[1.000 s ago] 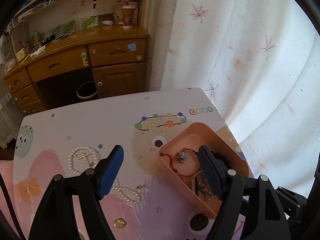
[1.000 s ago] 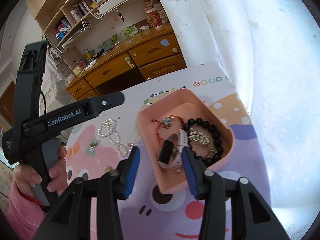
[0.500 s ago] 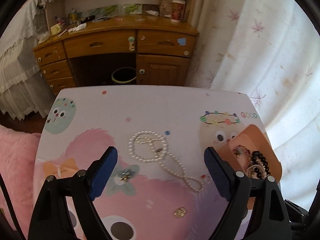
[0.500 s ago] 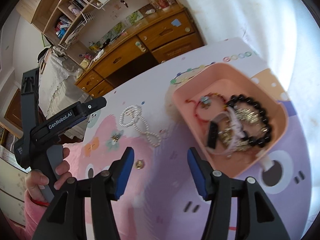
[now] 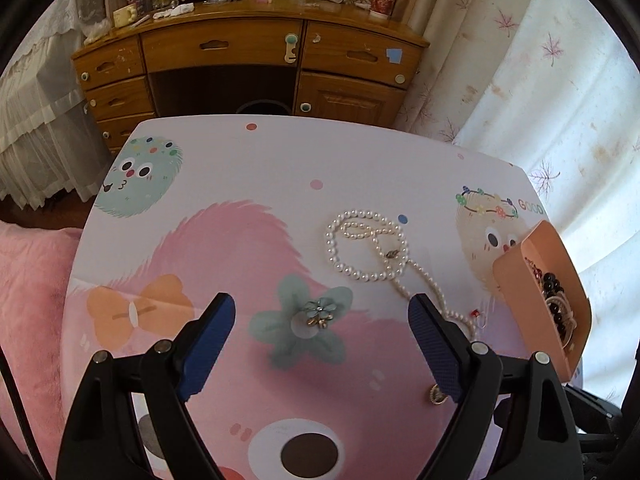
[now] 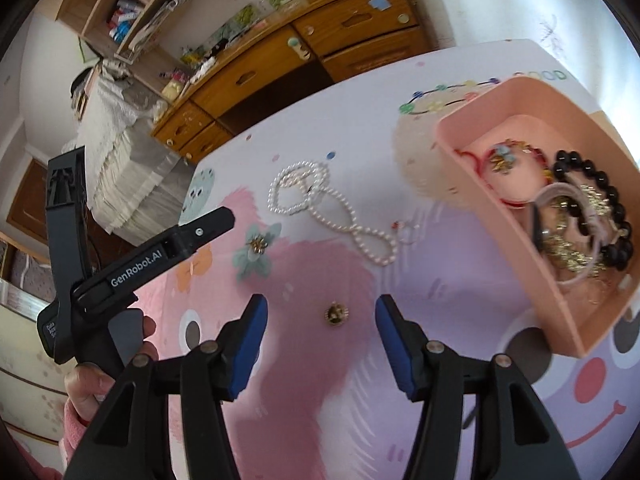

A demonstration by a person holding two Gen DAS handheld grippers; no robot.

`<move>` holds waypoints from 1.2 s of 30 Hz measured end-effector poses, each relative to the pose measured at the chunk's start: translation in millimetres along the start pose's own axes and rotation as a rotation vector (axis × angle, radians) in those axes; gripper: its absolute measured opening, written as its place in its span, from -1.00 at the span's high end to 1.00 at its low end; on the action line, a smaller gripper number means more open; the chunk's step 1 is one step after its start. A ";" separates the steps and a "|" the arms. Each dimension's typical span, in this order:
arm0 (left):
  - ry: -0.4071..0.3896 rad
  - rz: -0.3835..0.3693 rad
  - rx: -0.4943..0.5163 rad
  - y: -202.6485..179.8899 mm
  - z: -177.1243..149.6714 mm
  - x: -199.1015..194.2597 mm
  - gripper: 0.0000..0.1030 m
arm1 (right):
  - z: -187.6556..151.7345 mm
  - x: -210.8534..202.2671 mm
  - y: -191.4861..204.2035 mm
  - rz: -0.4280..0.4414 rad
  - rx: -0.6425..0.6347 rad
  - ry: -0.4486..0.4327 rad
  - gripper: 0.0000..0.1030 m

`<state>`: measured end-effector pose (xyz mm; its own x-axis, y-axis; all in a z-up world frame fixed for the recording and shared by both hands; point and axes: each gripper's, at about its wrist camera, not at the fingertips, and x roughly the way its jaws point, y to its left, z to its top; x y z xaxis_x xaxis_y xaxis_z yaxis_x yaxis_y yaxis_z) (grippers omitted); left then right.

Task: Organize jewelry
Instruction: 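Move the left tool to the green flower brooch while the right tool approaches the gold round charm, then grasp the green flower brooch with the left tool while the right tool grasps the gold charm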

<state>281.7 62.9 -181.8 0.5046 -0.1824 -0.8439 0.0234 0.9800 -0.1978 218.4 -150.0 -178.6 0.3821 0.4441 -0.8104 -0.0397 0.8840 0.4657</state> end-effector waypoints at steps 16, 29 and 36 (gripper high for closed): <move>-0.084 -0.120 0.106 12.1 -25.6 37.0 -0.49 | -37.9 42.7 43.2 -0.287 -0.428 -0.043 -0.06; -0.104 -0.148 0.137 9.4 -29.6 45.5 0.64 | -40.6 57.7 45.6 -0.353 -0.482 -0.028 0.33; -0.105 -0.147 0.131 10.5 -29.8 44.1 0.64 | -37.4 58.4 44.2 -0.343 -0.473 -0.021 0.62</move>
<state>278.5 62.7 -236.0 0.5745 -0.3213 -0.7528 0.2120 0.9467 -0.2423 204.4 -79.6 -218.6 0.4637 0.1218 -0.8776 -0.3167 0.9478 -0.0358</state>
